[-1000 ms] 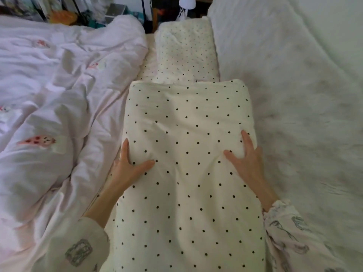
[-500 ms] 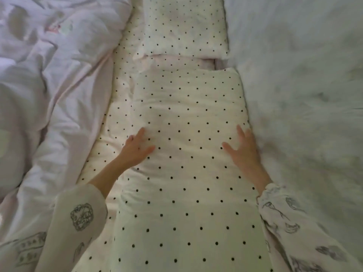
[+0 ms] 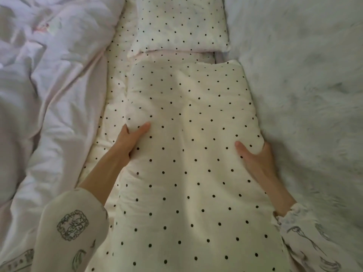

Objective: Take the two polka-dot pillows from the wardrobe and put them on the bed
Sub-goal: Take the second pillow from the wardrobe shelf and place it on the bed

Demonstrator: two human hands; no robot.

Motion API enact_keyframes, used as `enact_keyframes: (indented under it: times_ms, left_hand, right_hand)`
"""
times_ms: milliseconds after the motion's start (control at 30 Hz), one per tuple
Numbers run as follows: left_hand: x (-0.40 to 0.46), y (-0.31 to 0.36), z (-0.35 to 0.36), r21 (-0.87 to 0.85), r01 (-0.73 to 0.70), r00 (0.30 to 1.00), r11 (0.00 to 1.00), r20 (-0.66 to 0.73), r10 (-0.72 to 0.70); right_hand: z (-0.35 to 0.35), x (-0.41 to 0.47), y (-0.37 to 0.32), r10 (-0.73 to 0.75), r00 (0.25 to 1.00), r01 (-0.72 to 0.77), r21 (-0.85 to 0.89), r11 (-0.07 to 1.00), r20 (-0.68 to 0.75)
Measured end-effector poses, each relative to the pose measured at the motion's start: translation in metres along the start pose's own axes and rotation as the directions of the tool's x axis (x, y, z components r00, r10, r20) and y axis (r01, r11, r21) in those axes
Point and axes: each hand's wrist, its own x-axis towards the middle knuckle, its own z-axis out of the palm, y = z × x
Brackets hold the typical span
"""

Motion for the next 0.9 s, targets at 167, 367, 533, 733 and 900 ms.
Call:
enact_keyframes:
  times_ms: [167,367,533,733,900]
  left_hand:
    - [0.0,0.015,-0.012,0.096,-0.159,0.987,0.983,0.023,0.158]
    - [-0.019,-0.035,-0.021,0.302,-0.02,0.996,0.953,0.088,-0.007]
    - [-0.081,-0.082,-0.029,0.363,0.008,1.0,0.932,0.008,-0.012]
    - [-0.148,-0.133,-0.051,0.356,0.256,0.966,0.899,-0.123,-0.226]
    - [-0.159,-0.126,-0.05,0.376,0.163,0.986,0.912,-0.048,-0.157]
  right_hand:
    - [-0.005,0.001,-0.013,-0.088,0.996,0.084,0.133,0.988,0.022]
    - [-0.009,-0.022,0.033,-0.1,0.992,0.112,-0.161,0.981,0.076]
    - [-0.035,-0.071,0.083,0.073,0.99,-0.055,-0.144,0.988,0.122]
    - [-0.059,-0.106,0.112,0.209,0.97,-0.191,-0.144,0.971,0.127]
    - [-0.067,-0.122,0.113,0.177,0.984,-0.175,-0.107,0.979,0.01]
